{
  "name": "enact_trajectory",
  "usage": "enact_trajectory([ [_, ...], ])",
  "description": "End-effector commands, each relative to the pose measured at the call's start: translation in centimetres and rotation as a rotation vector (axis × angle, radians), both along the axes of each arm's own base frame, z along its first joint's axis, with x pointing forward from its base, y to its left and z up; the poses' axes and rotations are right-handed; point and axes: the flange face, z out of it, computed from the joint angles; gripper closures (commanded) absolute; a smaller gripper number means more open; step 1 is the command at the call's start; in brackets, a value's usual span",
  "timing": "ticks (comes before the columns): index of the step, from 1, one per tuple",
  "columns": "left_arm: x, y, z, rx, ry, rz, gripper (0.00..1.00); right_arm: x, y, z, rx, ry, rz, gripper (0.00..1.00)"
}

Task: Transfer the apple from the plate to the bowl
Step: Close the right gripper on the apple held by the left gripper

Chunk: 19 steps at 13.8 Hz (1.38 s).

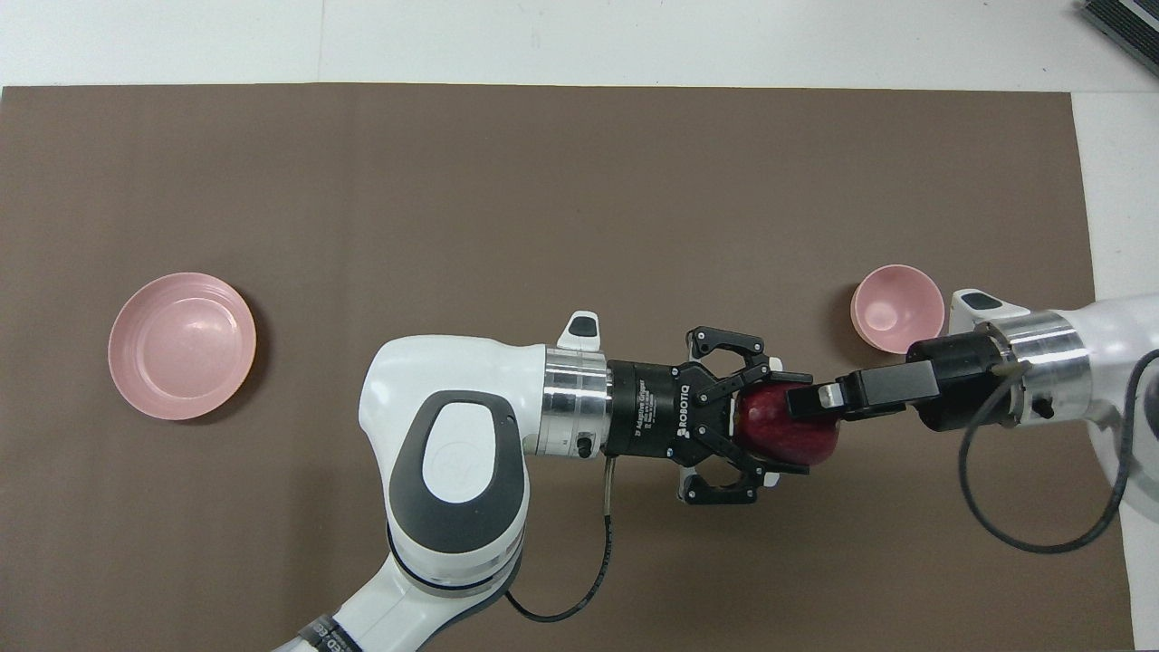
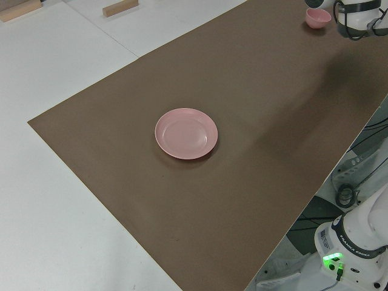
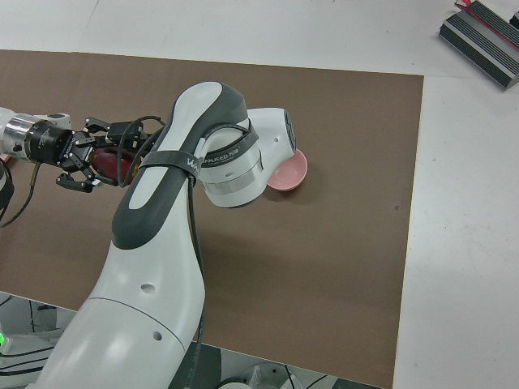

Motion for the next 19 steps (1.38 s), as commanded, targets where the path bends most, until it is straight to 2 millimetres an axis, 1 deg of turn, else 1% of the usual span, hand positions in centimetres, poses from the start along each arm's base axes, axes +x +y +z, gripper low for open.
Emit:
enact_trajectory([
  [1, -1.5, -0.4, 0.5, 0.023, 0.006, 0.039, 1.00, -0.5, 0.1, 0.4, -0.004, 0.021, -0.023, 0.00],
  [3, -2.0, -0.9, 0.4, 0.034, 0.003, 0.048, 1.00, -0.6, 0.1, 0.4, -0.005, 0.022, -0.021, 0.00],
  [6, -1.8, -0.8, 0.4, 0.035, 0.005, 0.058, 1.00, -0.7, 0.1, 0.4, -0.002, 0.024, -0.008, 0.00],
  [12, -1.7, -0.7, 0.4, 0.028, 0.019, 0.075, 1.00, -1.6, -1.1, -0.2, -0.038, -0.009, 0.064, 0.00],
  [19, -1.7, -0.7, 0.5, 0.031, 0.015, 0.083, 1.00, -1.7, -0.9, -0.2, -0.035, -0.001, 0.073, 0.00],
])
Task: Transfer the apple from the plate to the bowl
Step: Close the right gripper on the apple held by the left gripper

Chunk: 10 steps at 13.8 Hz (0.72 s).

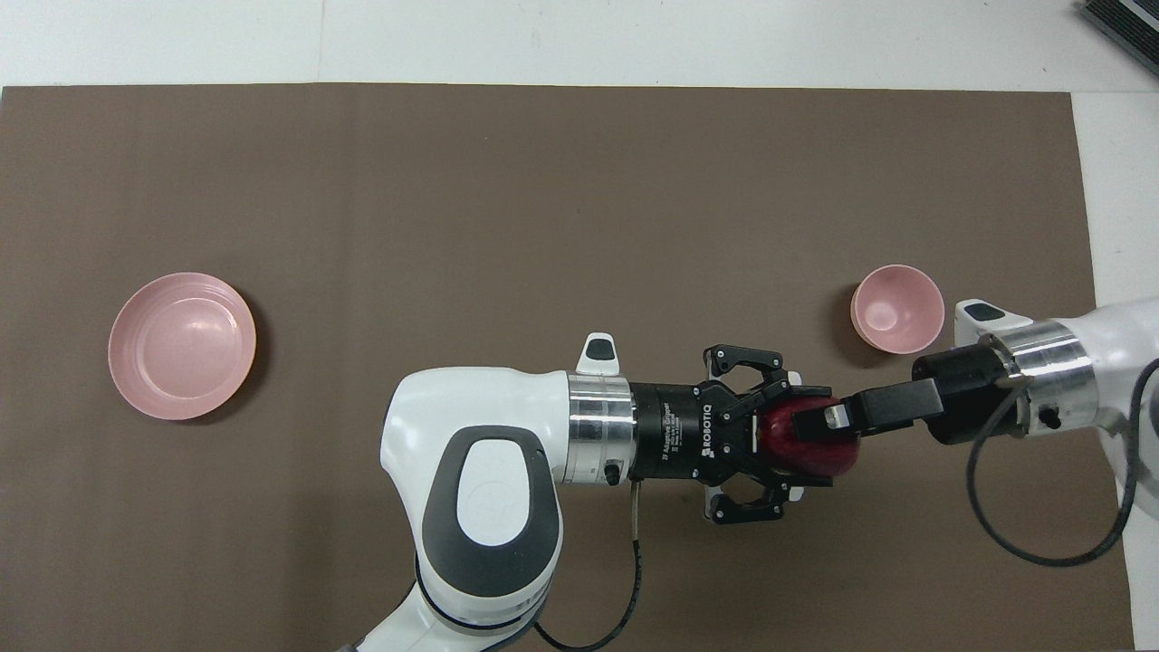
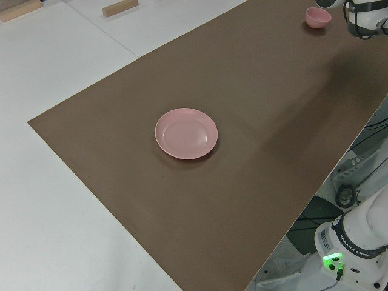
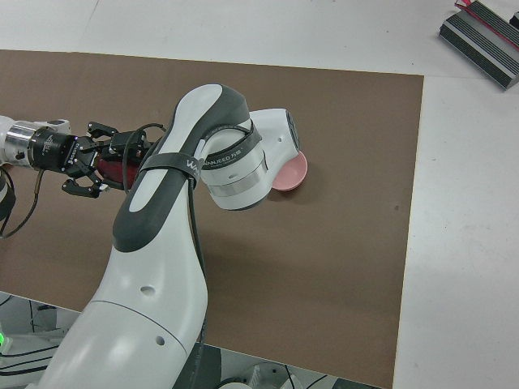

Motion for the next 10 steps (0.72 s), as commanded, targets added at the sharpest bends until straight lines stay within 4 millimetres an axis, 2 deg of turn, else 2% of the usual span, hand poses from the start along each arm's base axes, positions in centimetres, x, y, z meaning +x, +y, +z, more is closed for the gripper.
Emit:
enact_trajectory([
  [1, -0.68, 0.17, 0.34, 0.005, 0.012, 0.024, 1.00, -0.92, -0.17, 0.23, 0.002, -0.005, 0.027, 0.00],
  [2, -0.66, 0.16, 0.42, 0.004, 0.011, 0.024, 1.00, -0.97, -0.13, 0.27, 0.005, -0.003, 0.030, 0.00],
  [3, -0.67, 0.18, 0.34, 0.006, 0.012, 0.025, 1.00, -1.07, -0.06, 0.35, 0.006, 0.011, 0.037, 0.11],
  [6, -0.82, 0.05, 0.31, 0.009, 0.011, 0.026, 1.00, -0.99, 0.16, 0.38, 0.000, 0.033, 0.042, 0.67],
  [8, -0.81, 0.04, 0.39, 0.008, 0.010, 0.026, 1.00, -0.98, 0.32, 0.34, -0.010, 0.038, 0.048, 0.94],
  [9, -0.79, 0.05, 0.38, 0.012, 0.004, 0.025, 1.00, -0.83, 0.23, 0.30, -0.017, 0.059, 0.042, 1.00],
  [10, -0.70, 0.13, 0.34, 0.018, -0.004, 0.031, 0.30, -0.60, 0.14, 0.47, -0.024, 0.084, 0.033, 1.00],
])
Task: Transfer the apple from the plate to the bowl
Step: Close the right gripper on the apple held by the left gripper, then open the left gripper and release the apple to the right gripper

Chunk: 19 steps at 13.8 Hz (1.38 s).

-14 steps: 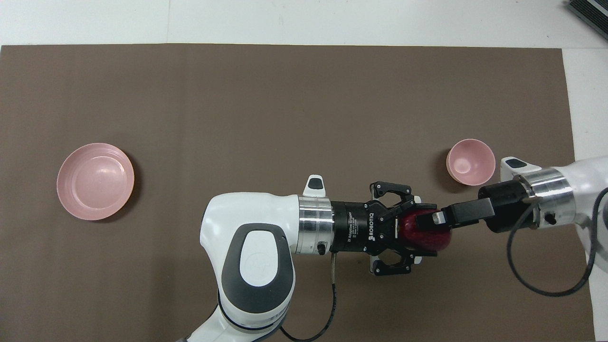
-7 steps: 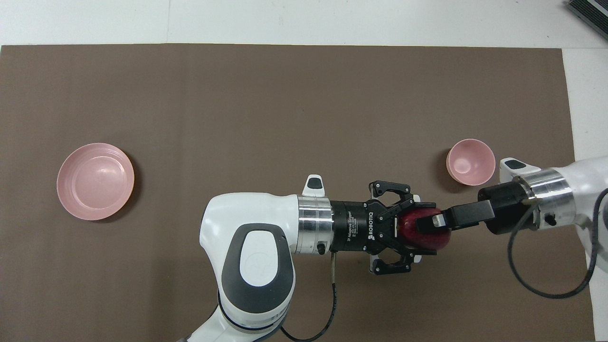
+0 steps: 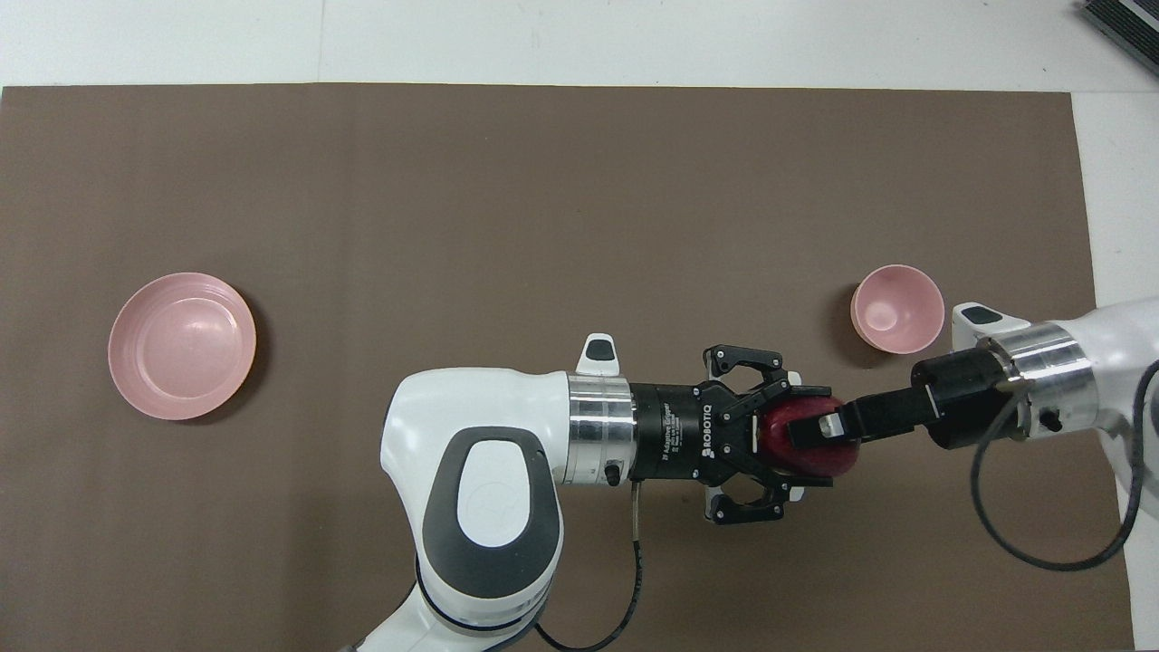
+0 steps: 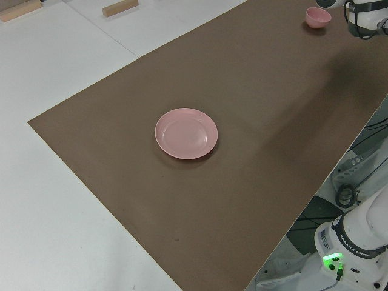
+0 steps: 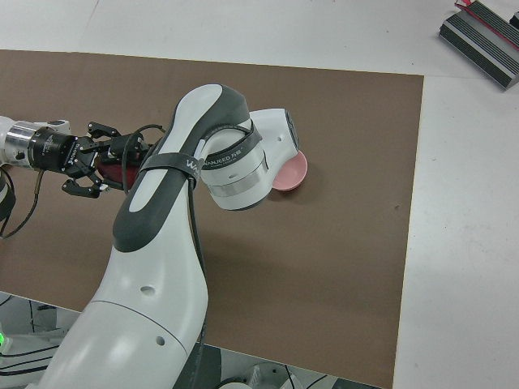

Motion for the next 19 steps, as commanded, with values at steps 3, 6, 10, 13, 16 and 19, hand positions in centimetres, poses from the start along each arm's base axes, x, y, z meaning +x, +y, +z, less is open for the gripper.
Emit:
enact_trajectory([
  [3, -0.7, 0.2, 0.2, 0.031, -0.023, 0.037, 0.00, 0.3, -0.2, 0.7, -0.036, 0.053, 0.017, 1.00],
  [6, 0.2, 1.1, -0.3, 0.042, -0.016, 0.051, 0.00, 0.5, -0.7, 0.4, -0.056, 0.049, 0.024, 1.00],
  [10, 2.6, 4.0, -1.5, 0.083, -0.026, 0.075, 0.00, 1.3, -2.5, 0.0, -0.127, -0.009, 0.051, 1.00],
  [13, 3.2, 5.0, -2.1, 0.163, -0.116, 0.010, 0.00, 2.4, -5.7, -0.5, -0.249, -0.068, 0.075, 1.00],
  [16, 4.2, 6.3, -2.6, 0.239, -0.199, -0.063, 0.00, 4.3, -8.8, -0.7, -0.404, -0.114, 0.120, 1.00],
  [19, 5.8, 8.9, -3.5, 0.353, -0.301, -0.189, 0.00, 6.1, -11.1, -1.3, -0.601, -0.163, 0.155, 1.00],
])
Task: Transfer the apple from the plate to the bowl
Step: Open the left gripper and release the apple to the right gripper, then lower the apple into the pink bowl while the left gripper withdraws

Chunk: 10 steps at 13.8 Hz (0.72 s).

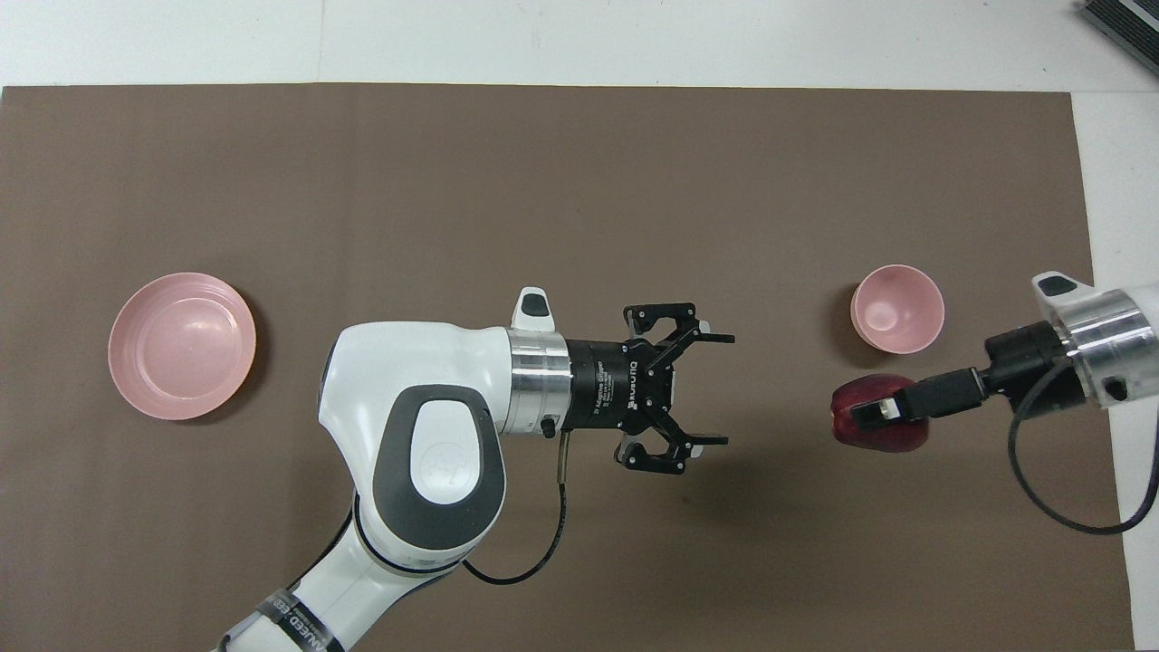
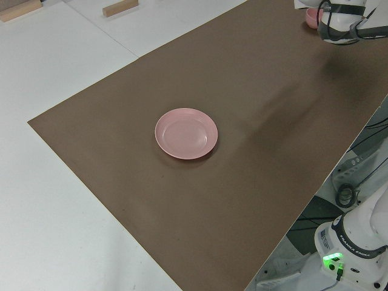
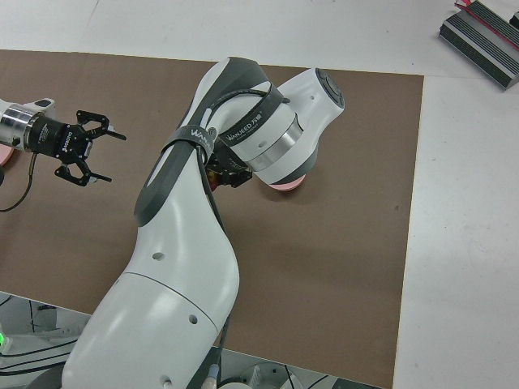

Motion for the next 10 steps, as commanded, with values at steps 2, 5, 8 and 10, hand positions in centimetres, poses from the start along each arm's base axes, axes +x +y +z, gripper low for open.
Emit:
enact_trajectory([
  [2, 1.6, 3.9, -1.1, 0.138, -0.077, -0.121, 0.00, 3.2, -1.3, -1.3, -0.277, -0.098, 0.133, 1.00],
  [5, 2.4, 6.3, -1.7, 0.285, -0.165, -0.249, 0.00, 5.1, -0.5, -1.2, -0.461, -0.210, 0.240, 1.00],
  [8, 3.2, 8.3, -1.9, 0.432, -0.248, -0.344, 0.00, 6.5, 1.9, -1.3, -0.645, -0.301, 0.367, 1.00],
  [10, 3.9, 9.8, -1.9, 0.498, -0.306, -0.382, 0.00, 7.6, 4.7, -1.3, -0.790, -0.390, 0.487, 1.00],
])
